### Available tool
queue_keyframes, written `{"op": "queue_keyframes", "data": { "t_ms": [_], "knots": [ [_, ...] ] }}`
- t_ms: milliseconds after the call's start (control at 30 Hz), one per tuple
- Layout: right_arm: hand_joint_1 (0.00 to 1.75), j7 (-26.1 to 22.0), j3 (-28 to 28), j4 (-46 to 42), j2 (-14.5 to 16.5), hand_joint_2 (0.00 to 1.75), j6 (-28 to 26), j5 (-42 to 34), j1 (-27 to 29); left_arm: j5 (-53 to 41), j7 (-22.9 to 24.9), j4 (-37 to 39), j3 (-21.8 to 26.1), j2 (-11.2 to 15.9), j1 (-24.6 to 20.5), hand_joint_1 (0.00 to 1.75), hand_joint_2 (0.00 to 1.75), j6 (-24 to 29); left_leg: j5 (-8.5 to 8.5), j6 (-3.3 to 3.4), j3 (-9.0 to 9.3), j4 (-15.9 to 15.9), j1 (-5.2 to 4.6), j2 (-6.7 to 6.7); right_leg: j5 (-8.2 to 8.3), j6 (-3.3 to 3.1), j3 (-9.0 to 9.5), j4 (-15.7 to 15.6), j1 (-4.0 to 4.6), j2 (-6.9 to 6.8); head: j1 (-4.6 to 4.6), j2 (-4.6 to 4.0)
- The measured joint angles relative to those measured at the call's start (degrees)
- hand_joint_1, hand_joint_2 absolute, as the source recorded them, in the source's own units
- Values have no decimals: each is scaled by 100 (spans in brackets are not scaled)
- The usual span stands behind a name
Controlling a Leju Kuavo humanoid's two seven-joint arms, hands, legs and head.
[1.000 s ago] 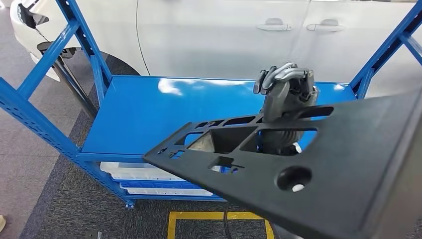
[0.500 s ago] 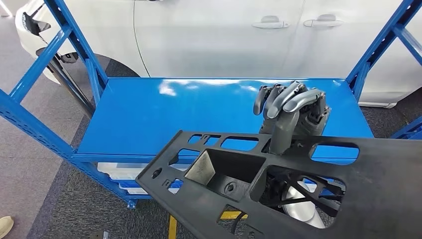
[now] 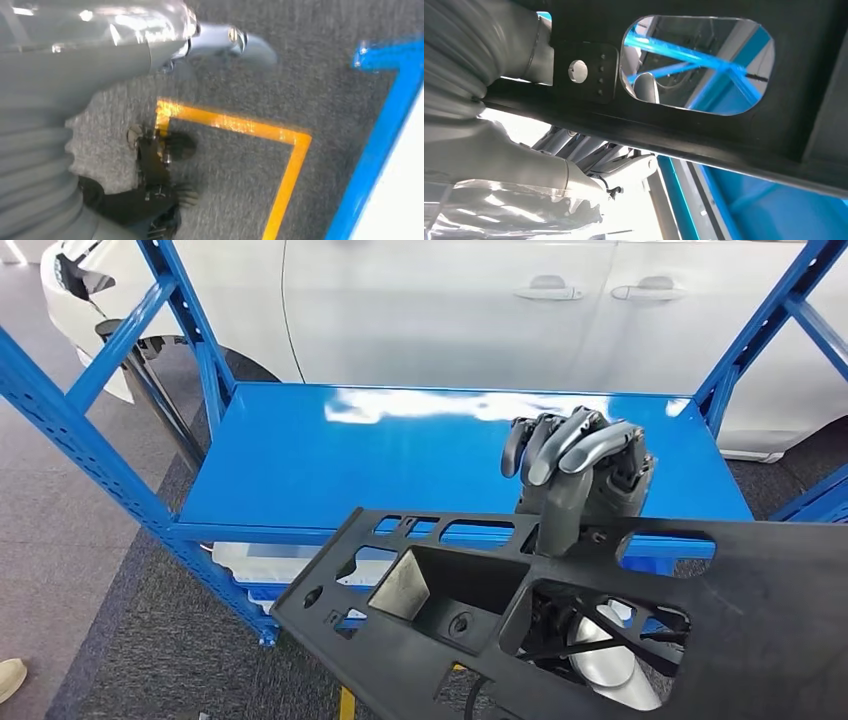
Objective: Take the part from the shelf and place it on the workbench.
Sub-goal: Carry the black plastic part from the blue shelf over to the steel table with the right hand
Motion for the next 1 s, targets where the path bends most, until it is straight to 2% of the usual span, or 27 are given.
{"op": "queue_keyframes", "data": {
  "t_ms": [33,67,100,133,167,200,233,267,300,400,433,467,533,567,600,633,667,700,733,767,800,833,900,933,967,1000],
  "knots": [
    [175,21,5,-1,-5,175,1,-24,-3,14,-1,0,2,1,9,0,175,3,50,13,-75,4,-3,3,-260,17,-105,385,-6,0,0,0],
    [175,44,12,-1,-9,175,1,-46,-2,27,-5,0,5,2,22,0,175,6,99,11,-150,11,-6,5,-423,31,-166,708,-12,0,0,0],
    [175,71,18,-1,-11,175,2,-65,-3,40,-9,0,7,2,40,0,175,7,148,6,-227,23,-8,6,-466,39,-142,874,-14,-1,0,0],
    [175,92,24,-1,-13,175,2,-78,-5,48,-15,0,9,2,59,0,175,7,192,-1,-300,38,-8,6,-397,39,-16,829,-16,-1,0,0],
    [175,108,29,-1,-14,175,2,-86,-8,55,-20,0,10,0,76,0,175,9,233,-13,-368,55,-7,4,-263,32,211,578,-16,-1,0,0],
    [175,118,33,-1,-14,175,2,-92,-15,59,-22,0,11,-2,90,0,175,11,271,-30,-424,74,-6,0,-143,16,508,189,-16,-1,-1,0],
    [175,124,38,-2,-14,175,4,-97,-24,63,-23,0,11,-5,101,0,175,15,307,-53,-471,91,-13,-7,-89,-10,787,-229,-4,0,-1,0],
    [175,128,44,-3,-14,175,6,-103,-31,68,-22,0,12,-7,110,0,175,20,349,-84,-499,95,-19,-12,-61,-44,981,-535,11,3,0,0],
    [175,134,50,-4,-14,175,9,-110,-39,74,-21,0,14,-7,118,0,175,25,394,-117,-517,93,-22,-17,-70,-80,1082,-723,28,6,-1,0],
    [175,147,63,-5,-14,175,13,-139,-47,93,-16,0,25,-5,148,0,175,46,500,-223,-547,53,-20,-23,26,-204,1025,-804,36,0,-2,1],
    [175,145,64,-5,-13,175,15,-147,-47,96,-13,0,30,-3,161,0,175,57,408,-254,-587,108,-17,-24,91,-253,978,-817,24,-10,-1,0],
    [175,130,64,-4,-13,175,23,-155,-45,99,-10,0,36,-2,173,0,175,66,207,-285,-655,269,-12,-25,162,-296,918,-834,10,-22,-1,0],
    [175,75,64,8,-11,175,62,-169,-31,107,-3,0,45,0,183,0,175,79,-392,-340,-853,928,8,-23,298,-350,759,-837,16,-38,-1,0],
    [175,45,64,18,-11,175,86,-174,-20,111,-1,0,48,0,183,0,175,81,-610,-363,-931,1310,13,-23,365,-359,672,-833,26,-43,-1,0],
    [175,20,64,32,-11,175,106,-176,-11,118,1,0,50,2,184,0,175,85,-689,-377,-953,1598,15,-23,434,-362,582,-828,36,-44,-1,0],
    [175,4,64,47,-11,175,123,-177,-6,126,2,0,54,4,185,0,175,87,-633,-381,-891,1719,16,-23,501,-358,491,-822,43,-44,-1,0],
    [175,-10,64,63,-11,175,136,-178,-4,136,2,0,58,9,186,0,175,90,-490,-373,-728,1637,16,-23,568,-349,400,-814,50,-44,-1,0],
    [175,-17,64,77,-11,175,146,-179,-7,145,8,0,63,16,184,0,175,95,-347,-354,-460,1359,15,-23,634,-336,316,-805,54,-42,-2,0],
    [175,-20,64,86,-11,175,155,-179,-16,150,19,0,68,26,181,0,175,99,-292,-325,-114,942,9,-24,691,-319,247,-792,62,-39,-2,1],
    [175,-20,64,92,-11,175,158,-179,-31,150,32,0,70,36,177,0,175,104,-324,-291,213,488,-2,-25,743,-296,196,-780,69,-41,-2,1],
    [175,-17,65,95,-11,175,147,-178,-50,146,57,0,74,45,179,0,175,108,-379,-258,437,152,-19,-28,799,-267,170,-780,71,-47,-1,1],
    [175,-14,66,98,-11,175,118,-176,-71,136,93,0,79,55,186,0,175,114,-431,-225,551,-51,-40,-30,854,-233,156,-787,67,-54,-1,2],
    [175,-10,66,106,-14,175,20,-163,-104,111,194,0,91,70,224,0,175,130,-358,-155,507,-132,-51,-20,947,-160,138,-811,49,-55,-1,2],
    [175,-15,64,110,-19,175,-38,-152,-116,98,256,0,97,79,245,0,175,147,-296,-114,460,-148,-43,-7,879,-126,105,-769,41,-42,-1,2],
    [175,-20,62,114,-26,175,-86,-140,-125,89,314,0,101,87,262,0,175,168,-220,-75,397,-164,-29,8,688,-97,51,-638,35,-30,0,1],
    [175,-27,61,118,-34,175,-126,-128,-132,78,370,0,105,92,272,0,175,194,-140,-46,322,-172,-17,22,396,-73,-24,-397,24,-19,0,0]
  ]
}}
